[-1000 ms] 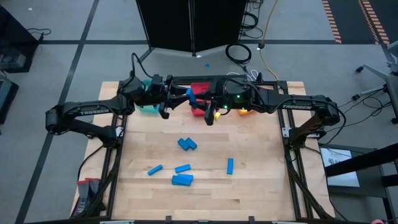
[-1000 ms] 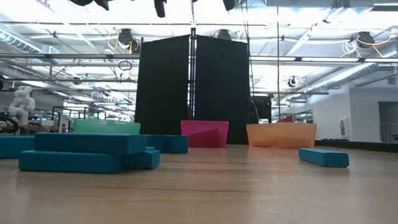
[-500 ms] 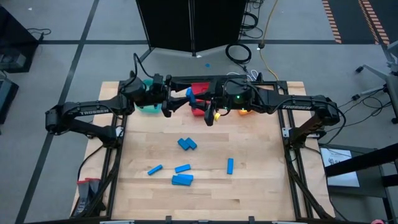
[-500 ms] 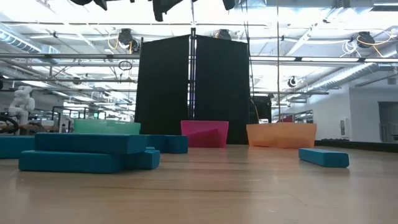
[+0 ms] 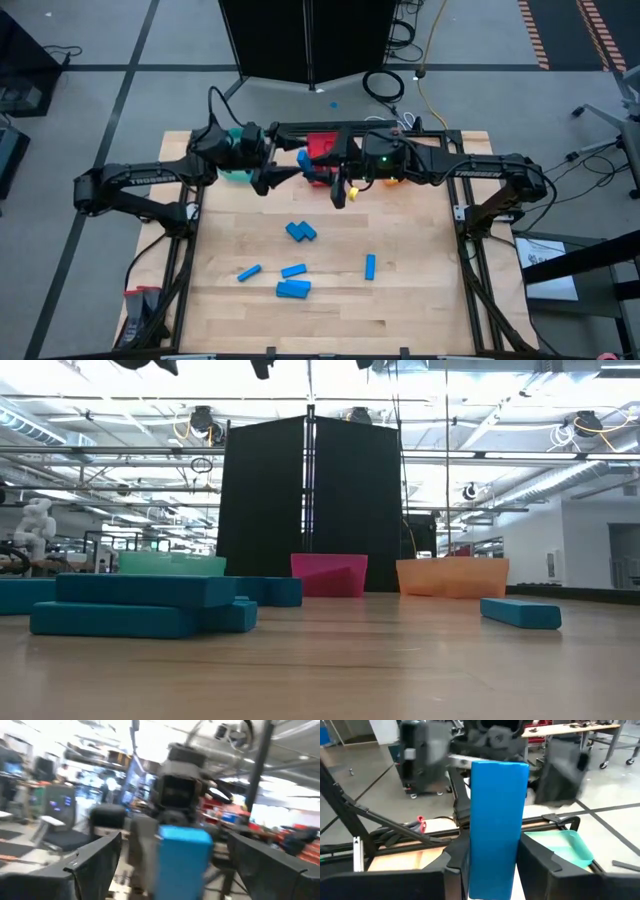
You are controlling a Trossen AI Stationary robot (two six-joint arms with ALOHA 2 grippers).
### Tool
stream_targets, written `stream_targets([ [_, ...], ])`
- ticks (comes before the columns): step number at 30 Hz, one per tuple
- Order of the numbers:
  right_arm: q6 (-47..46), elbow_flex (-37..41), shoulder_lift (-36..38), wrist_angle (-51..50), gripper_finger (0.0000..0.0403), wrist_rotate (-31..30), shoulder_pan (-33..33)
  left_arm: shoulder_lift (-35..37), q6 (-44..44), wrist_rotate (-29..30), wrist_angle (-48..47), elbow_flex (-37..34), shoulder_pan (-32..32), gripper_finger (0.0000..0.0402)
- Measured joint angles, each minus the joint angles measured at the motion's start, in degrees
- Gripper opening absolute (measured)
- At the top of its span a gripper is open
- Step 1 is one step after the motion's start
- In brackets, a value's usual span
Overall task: Sort blocks
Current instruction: Put the blue block into the blue bin
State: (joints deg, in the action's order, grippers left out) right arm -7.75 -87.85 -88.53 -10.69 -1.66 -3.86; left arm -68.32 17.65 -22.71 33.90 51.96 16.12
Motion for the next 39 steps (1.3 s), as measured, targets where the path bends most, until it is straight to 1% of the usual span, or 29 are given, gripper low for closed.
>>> stream_targets([
  [4,0.07,0.02,0.0,0.53,0.0104,-0.4,-0.07,-0.75,-0.04,-0.86,0.31,0.0,-1.02,0.0367],
  [9,0.14,0.02,0.0,2.58,0.0104,1.86,-0.11,-2.22,0.02,-0.31,0.23,0.0,-1.11,0.0367],
  [19,0.07,0.02,0.0,1.55,0.0104,1.81,-0.13,-1.8,0.02,0.22,3.59,0.01,-1.14,0.0367],
  [22,0.09,0.02,0.0,1.82,0.0104,1.8,-0.13,-1.85,0.02,-0.15,3.0,0.02,-1.14,0.0363],
  [25,0.09,0.04,0.0,1.82,0.0104,1.78,-0.15,-1.83,0.0,-0.73,3.1,0.02,-1.14,0.034],
  [33,0.11,0.04,0.0,1.85,0.0104,1.78,-0.15,-1.83,-0.44,-0.8,2.85,0.02,-1.14,0.0258],
  [39,0.31,0.04,0.0,1.85,0.0104,1.78,-0.15,-1.83,-1.37,-0.8,2.85,0.02,-1.12,0.018],
])
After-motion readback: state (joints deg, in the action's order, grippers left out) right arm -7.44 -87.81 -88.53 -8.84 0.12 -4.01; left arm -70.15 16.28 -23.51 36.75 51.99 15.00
